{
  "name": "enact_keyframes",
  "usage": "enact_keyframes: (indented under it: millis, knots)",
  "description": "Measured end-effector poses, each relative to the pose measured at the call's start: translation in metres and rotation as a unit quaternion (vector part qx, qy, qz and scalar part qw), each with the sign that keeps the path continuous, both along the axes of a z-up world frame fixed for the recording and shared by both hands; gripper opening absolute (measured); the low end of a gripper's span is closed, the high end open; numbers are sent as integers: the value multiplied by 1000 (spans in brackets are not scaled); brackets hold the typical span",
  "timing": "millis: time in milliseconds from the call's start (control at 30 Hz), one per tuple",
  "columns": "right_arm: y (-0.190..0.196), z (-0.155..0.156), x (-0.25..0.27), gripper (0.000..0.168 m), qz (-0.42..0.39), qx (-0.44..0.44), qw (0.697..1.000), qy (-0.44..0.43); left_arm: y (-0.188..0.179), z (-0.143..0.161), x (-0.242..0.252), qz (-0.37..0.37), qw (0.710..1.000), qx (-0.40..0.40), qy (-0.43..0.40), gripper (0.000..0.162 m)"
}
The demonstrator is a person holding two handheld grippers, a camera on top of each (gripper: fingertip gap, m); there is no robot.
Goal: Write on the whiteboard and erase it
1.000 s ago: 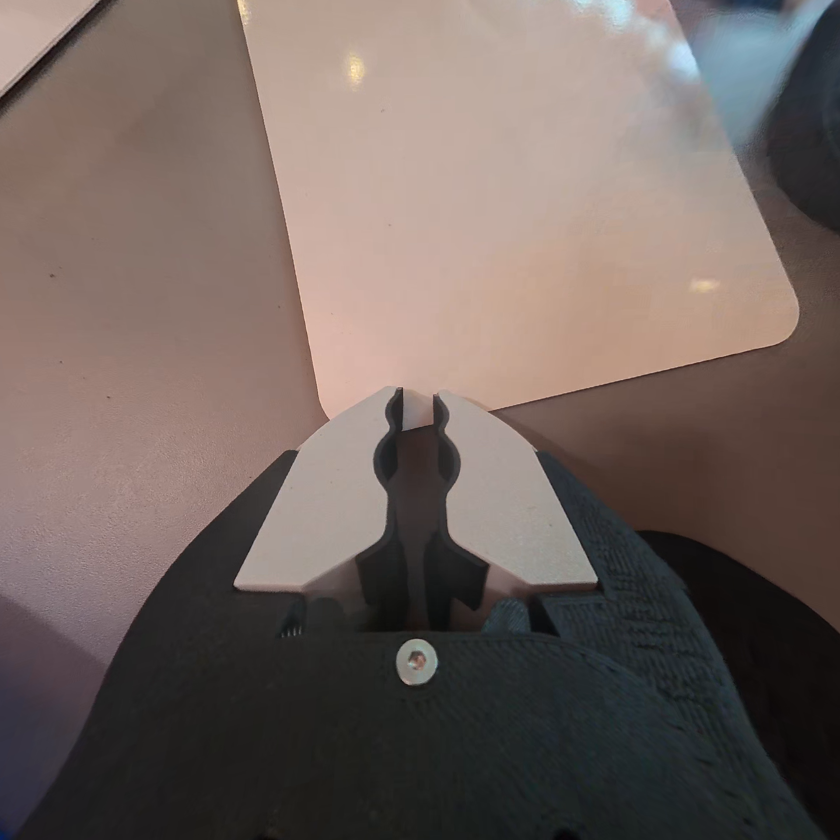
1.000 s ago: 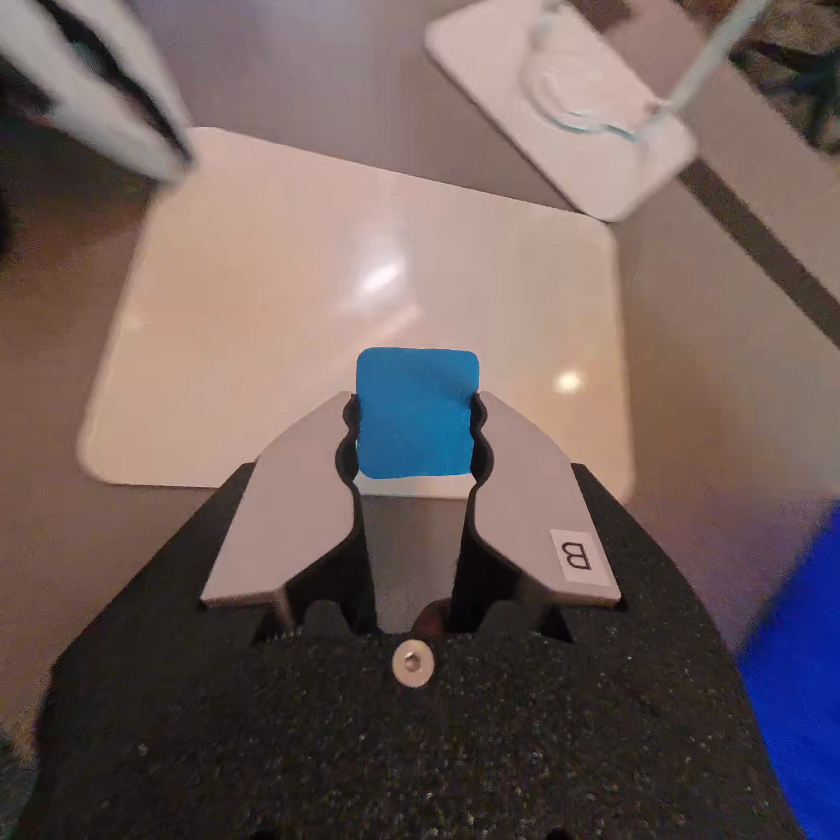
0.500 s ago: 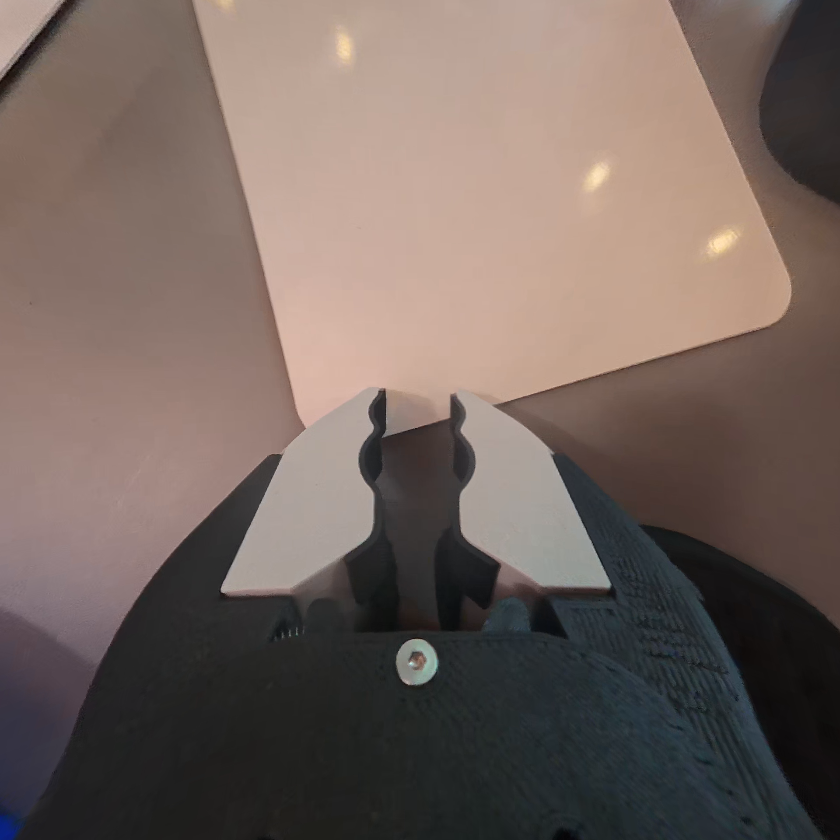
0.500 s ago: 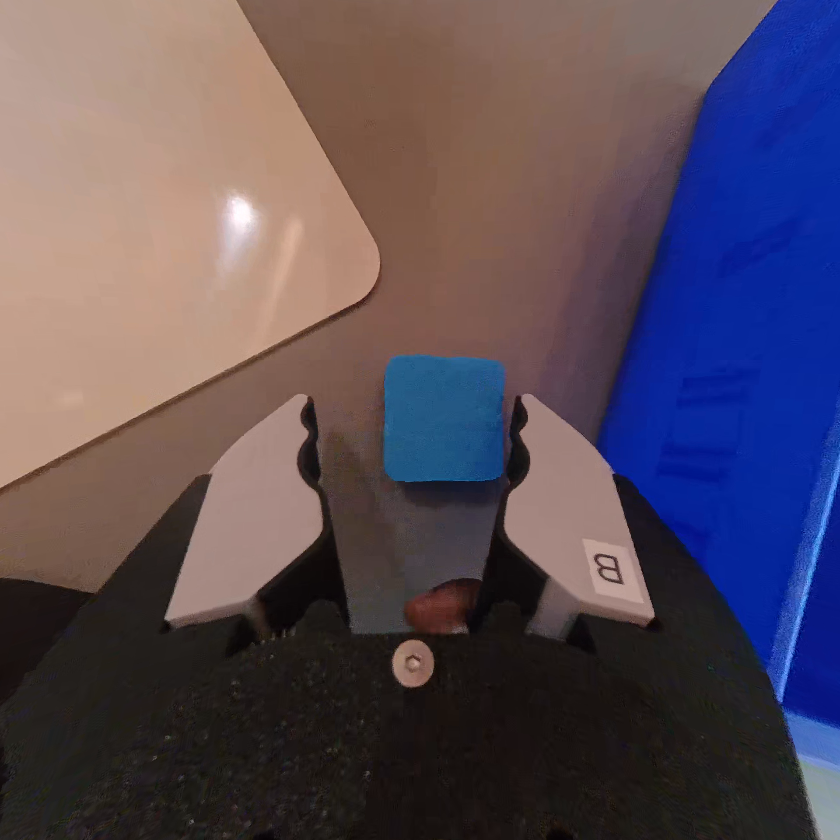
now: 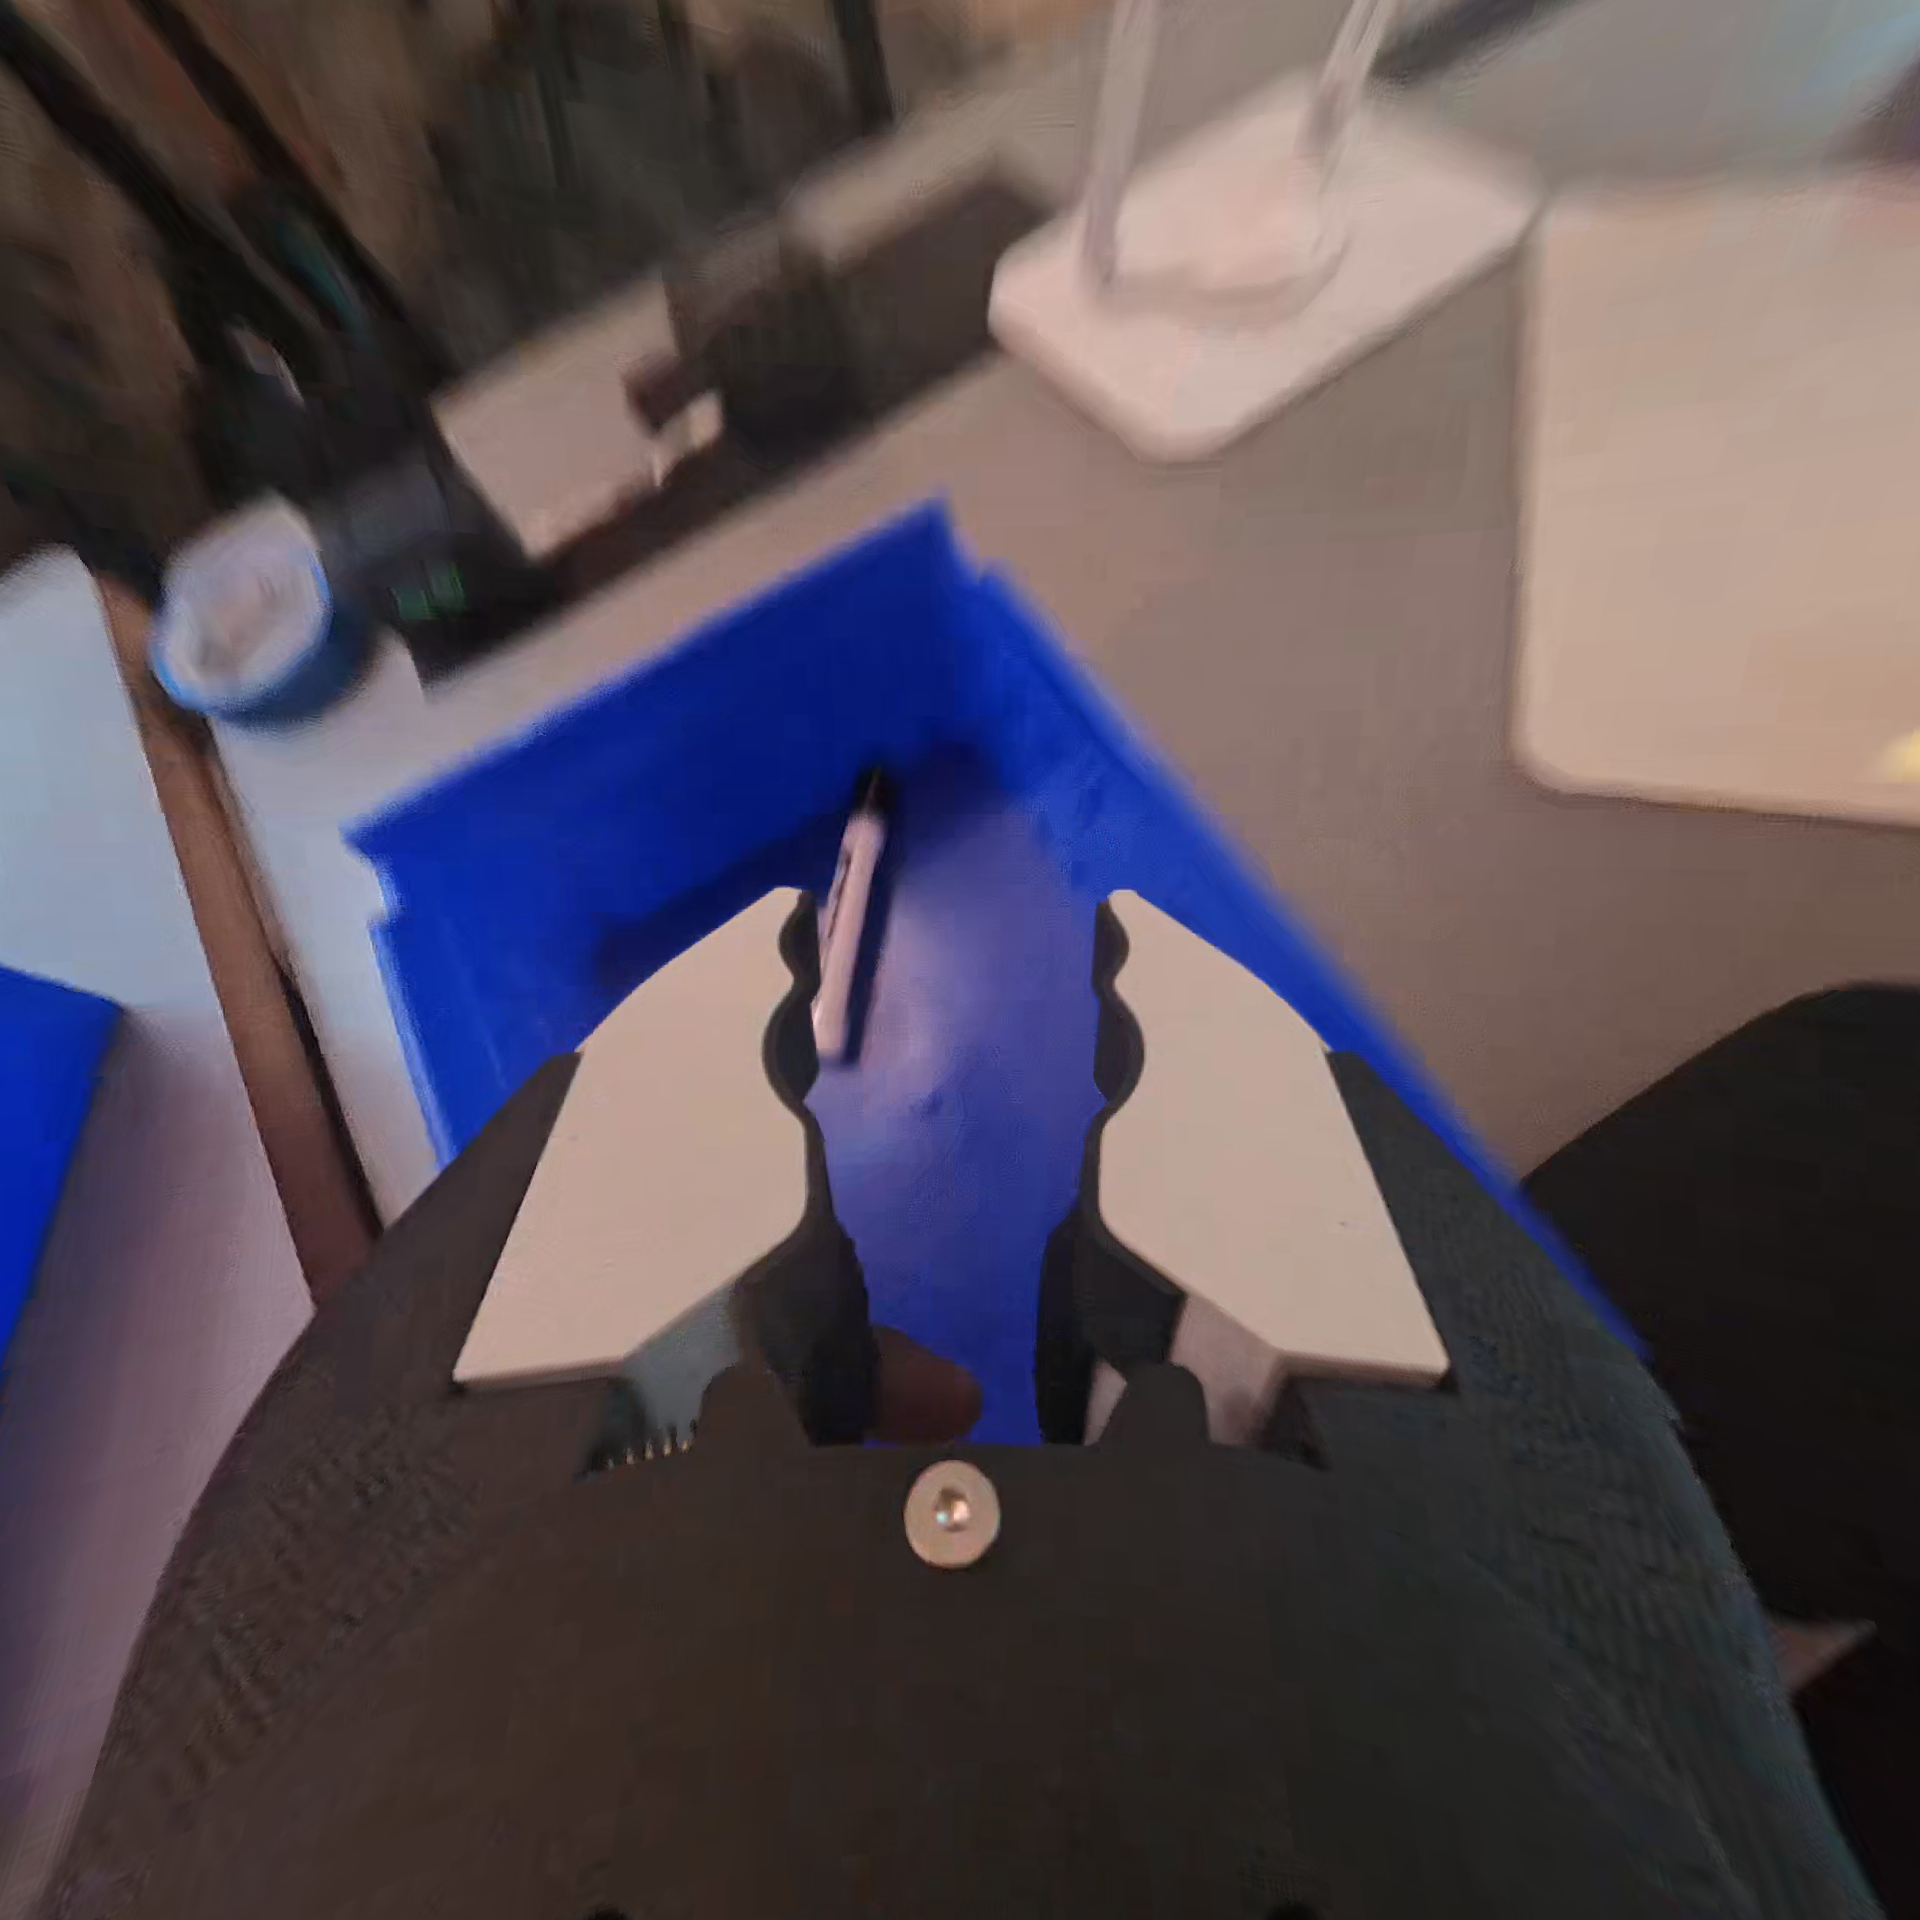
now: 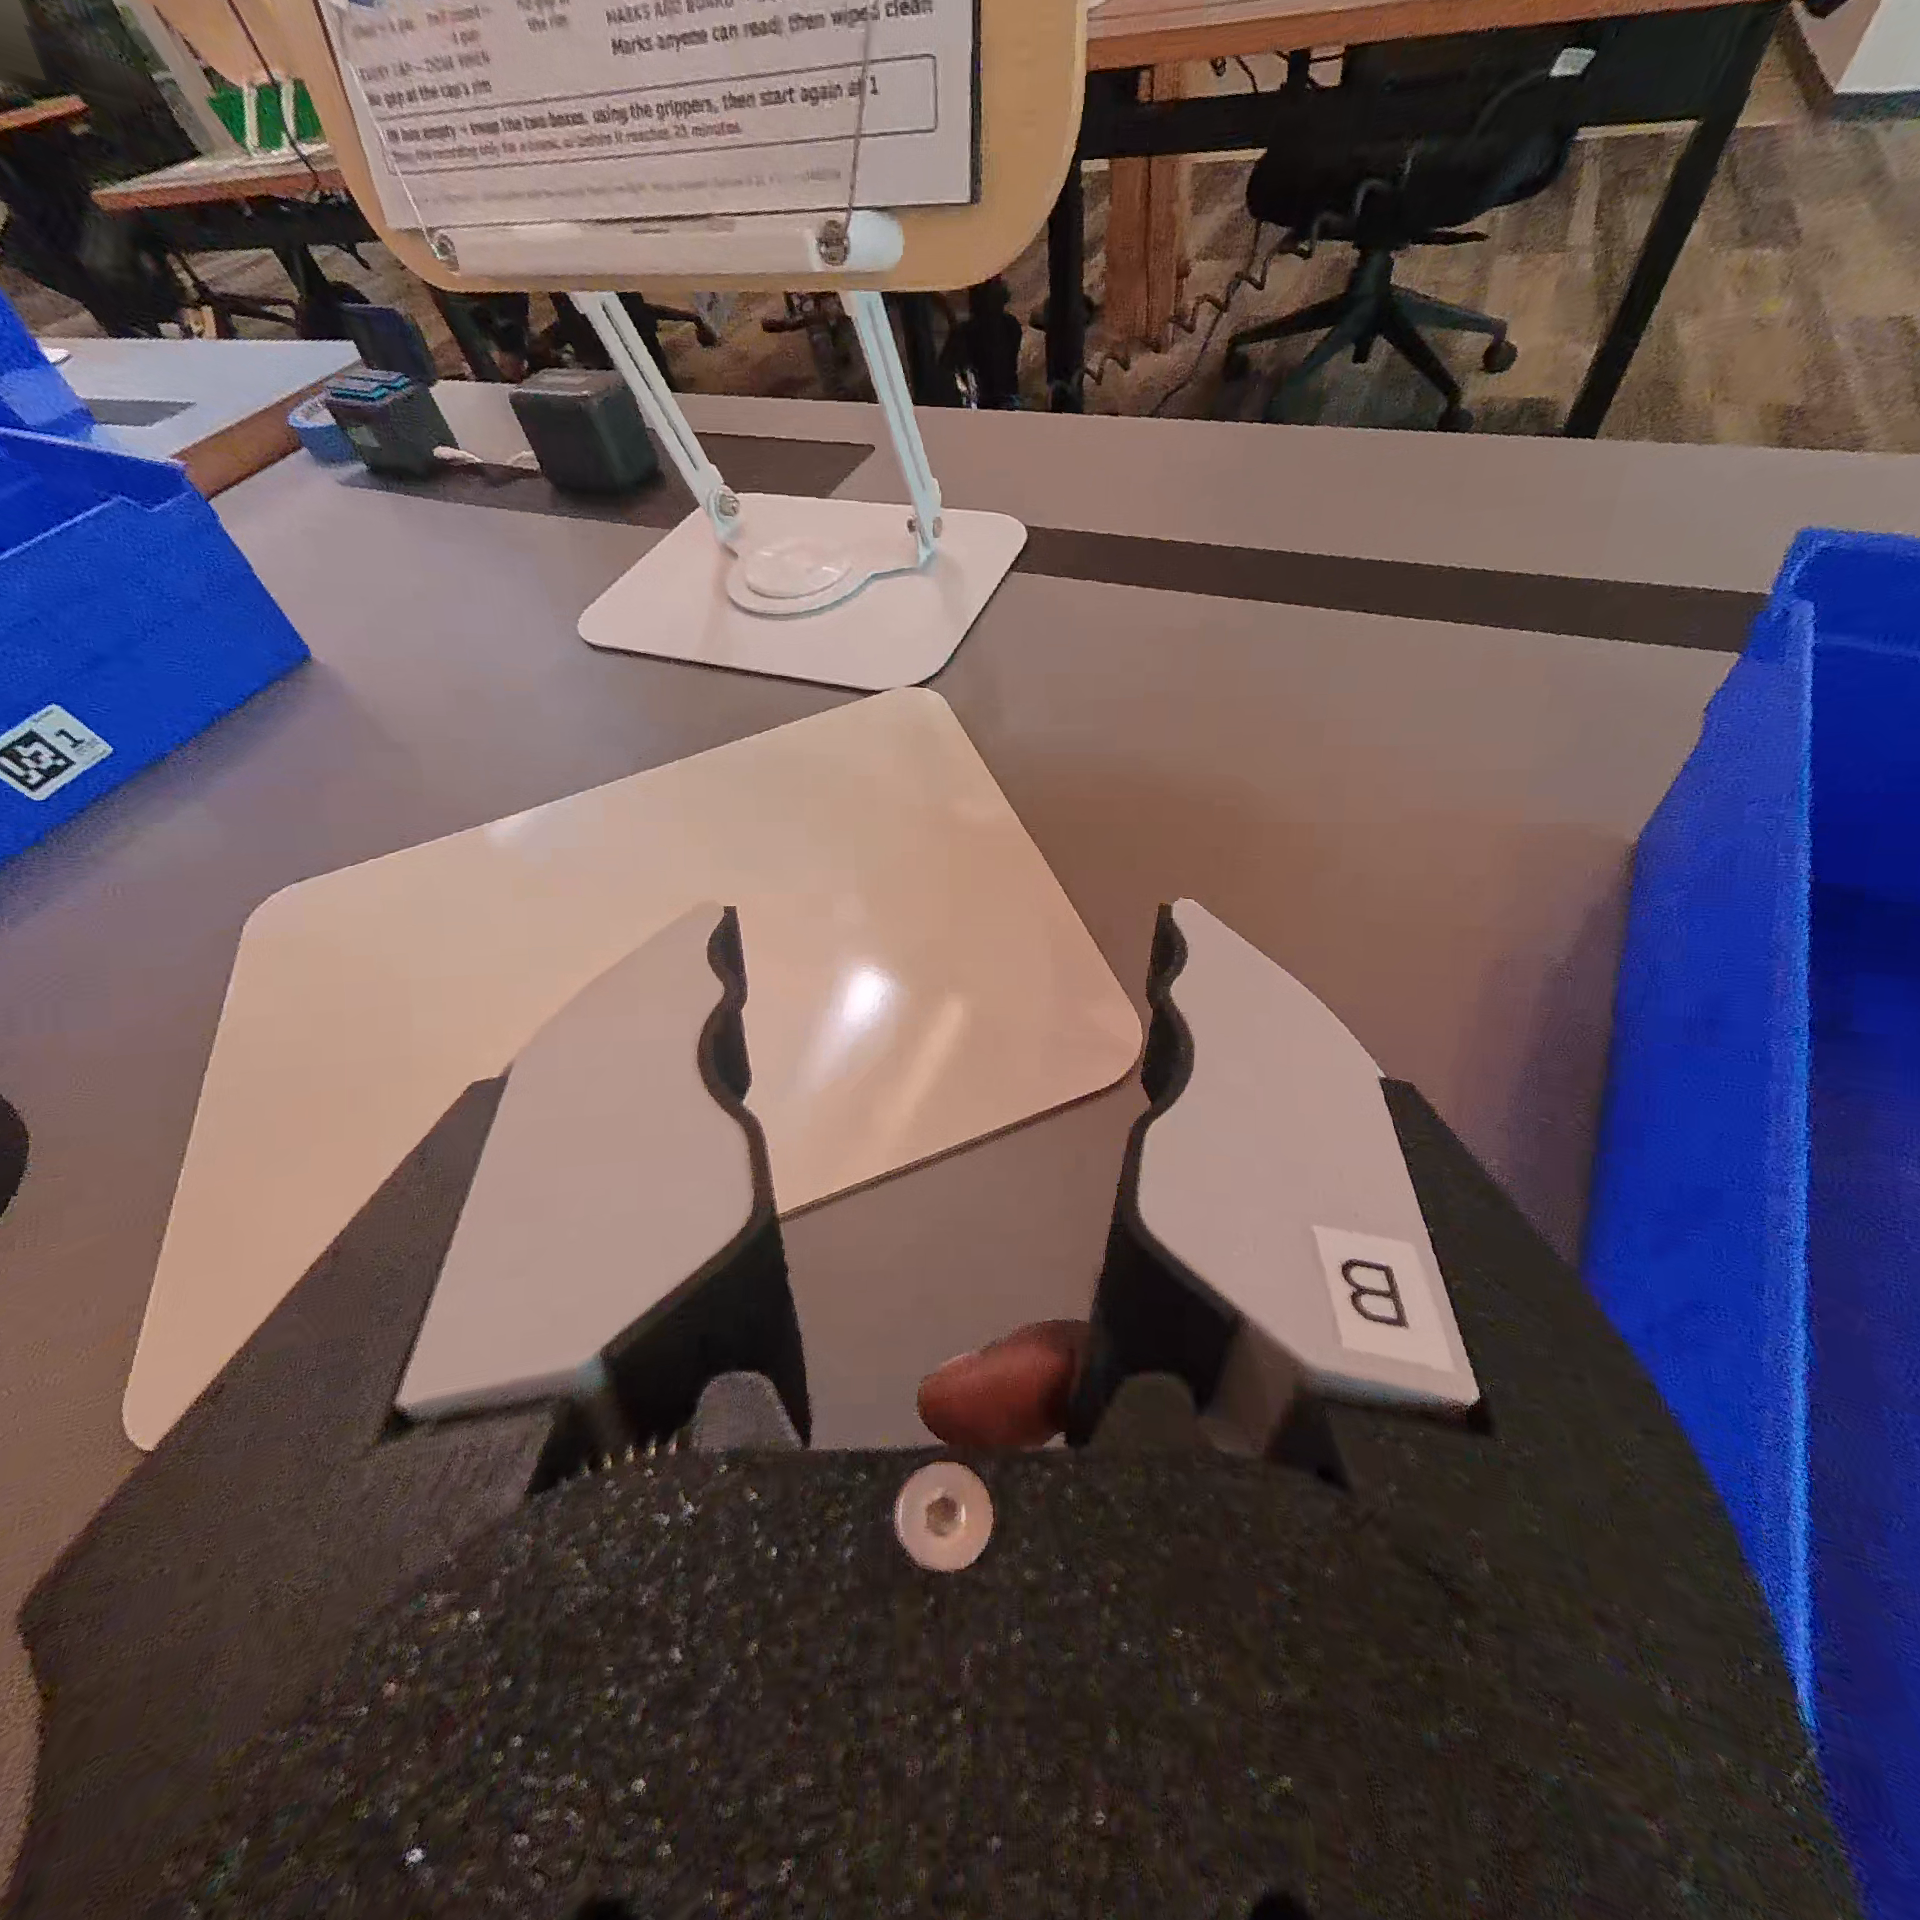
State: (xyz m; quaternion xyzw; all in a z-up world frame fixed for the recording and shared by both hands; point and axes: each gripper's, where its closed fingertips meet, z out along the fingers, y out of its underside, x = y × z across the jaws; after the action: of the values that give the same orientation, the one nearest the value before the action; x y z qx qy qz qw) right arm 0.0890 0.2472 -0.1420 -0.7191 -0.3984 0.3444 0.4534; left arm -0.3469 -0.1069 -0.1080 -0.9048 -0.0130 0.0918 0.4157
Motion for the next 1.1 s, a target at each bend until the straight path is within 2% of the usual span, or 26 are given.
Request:
enact_keyframes:
  millis: [33,167,367,400,433,467,533,600,667,767,833,867,967,1033,1100]
  knots:
    - [-3,1,-5,74,8,-1,1000,4,-1,-22,-17,1,999,-43,-17,51]
    - [-20,-1,-28,72,46,2,999,-2,16,-92,-52,-12,991,-103,-80,49]
    - [-34,6,-50,71,75,26,997,-21,21,-151,-64,-1,971,-207,-120,47]
    - [-36,7,-52,71,80,28,996,-22,25,-150,-71,8,977,-192,-92,28]
    - [-39,6,-55,70,88,29,995,-25,26,-152,-70,-3,976,-197,-91,21]
    - [-43,6,-59,70,98,30,994,-30,25,-152,-68,-6,975,-203,-93,20]
    - [-59,6,-69,62,138,39,989,-36,19,-145,-76,0,975,-220,-27,20]
    - [-85,10,-85,50,207,71,975,-36,22,-115,-72,-5,982,-185,38,20]
    - [-116,17,-103,45,281,121,951,-41,28,-65,-58,-31,979,-141,144,20]
    - [-166,38,-133,44,377,211,901,-39,39,-2,-8,-115,922,-151,337,19]
    - [-199,55,-153,42,428,241,871,-26,52,16,42,-206,853,-175,447,19]
    - [-214,64,-163,40,453,231,861,-12,60,17,71,-260,814,-178,488,19]
    - [-247,73,-186,38,524,124,843,-3,76,11,149,-380,732,-156,543,19]
    - [-263,58,-192,39,569,51,819,-48,84,8,181,-420,689,-142,574,19]
    - [-272,36,-195,39,586,20,803,-103,90,5,203,-454,651,-131,594,19]
